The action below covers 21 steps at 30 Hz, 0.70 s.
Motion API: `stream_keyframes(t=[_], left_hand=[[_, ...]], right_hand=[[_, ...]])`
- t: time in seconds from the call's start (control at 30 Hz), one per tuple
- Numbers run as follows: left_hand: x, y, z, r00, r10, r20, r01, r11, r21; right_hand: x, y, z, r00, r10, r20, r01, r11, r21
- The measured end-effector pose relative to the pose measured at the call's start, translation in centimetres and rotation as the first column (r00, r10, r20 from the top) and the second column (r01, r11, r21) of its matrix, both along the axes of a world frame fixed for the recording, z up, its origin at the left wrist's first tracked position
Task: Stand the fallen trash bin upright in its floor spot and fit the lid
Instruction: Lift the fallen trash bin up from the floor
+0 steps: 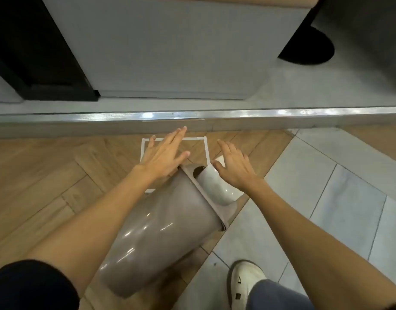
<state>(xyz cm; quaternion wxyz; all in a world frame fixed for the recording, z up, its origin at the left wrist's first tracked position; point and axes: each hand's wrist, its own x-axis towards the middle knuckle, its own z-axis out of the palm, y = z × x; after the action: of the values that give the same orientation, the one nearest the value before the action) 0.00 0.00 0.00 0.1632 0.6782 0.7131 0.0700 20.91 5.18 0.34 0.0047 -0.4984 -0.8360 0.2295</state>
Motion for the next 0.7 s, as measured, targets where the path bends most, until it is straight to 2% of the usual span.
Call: stream_keyframes(t=[0.23, 0.3, 0.37, 0.43, 0.5, 0.57, 0.63, 0.7], left_hand=[[1.6, -2.8, -1.1, 0.986, 0.105, 0.130, -0.086, 0.986, -0.145], [2.3, -3.3, -0.7, 0.967, 0.159, 0.198, -0.120, 0.974, -0.194], [3.0, -3.7, -0.4, 0.934, 0.233, 0.270, -0.166, 0.954, -0.250], [3.5, -4.1, -0.2, 0.901, 0.311, 0.302, -0.221, 0.929, -0.298], [3.8, -4.4, 0.1, 0.877, 0.369, 0.308, -0.253, 0.899, -0.357], [3.9, -4.8, 0.3, 0.855, 0.413, 0.312, -0.267, 0.868, -0.418], [4.0, -5.1, 0.5, 0.842, 0.427, 0.329, -0.270, 0.862, -0.429], [4.2, -5.3, 0.8, 0.827, 0.434, 0.358, -0.281, 0.870, -0.405]], right_hand=[[2.2, -4.2, -2.4, 0.959, -0.201, -0.199, 0.196, 0.980, -0.045], [2.5, -5.4, -2.4, 0.918, -0.325, -0.228, 0.318, 0.946, -0.069], [2.6, -6.6, -2.9, 0.841, -0.492, -0.227, 0.476, 0.871, -0.122], [2.7, -7.8, -3.6, 0.690, -0.687, -0.230, 0.644, 0.727, -0.238], [2.8, -8.8, -4.1, 0.475, -0.861, -0.180, 0.744, 0.502, -0.440], [2.6, -9.7, -4.0, 0.299, -0.953, -0.047, 0.676, 0.246, -0.695], [2.2, -10.3, -3.2, 0.239, -0.966, 0.099, 0.489, 0.032, -0.872], [1.9, -10.4, -2.8, 0.237, -0.962, 0.136, 0.395, -0.033, -0.918]])
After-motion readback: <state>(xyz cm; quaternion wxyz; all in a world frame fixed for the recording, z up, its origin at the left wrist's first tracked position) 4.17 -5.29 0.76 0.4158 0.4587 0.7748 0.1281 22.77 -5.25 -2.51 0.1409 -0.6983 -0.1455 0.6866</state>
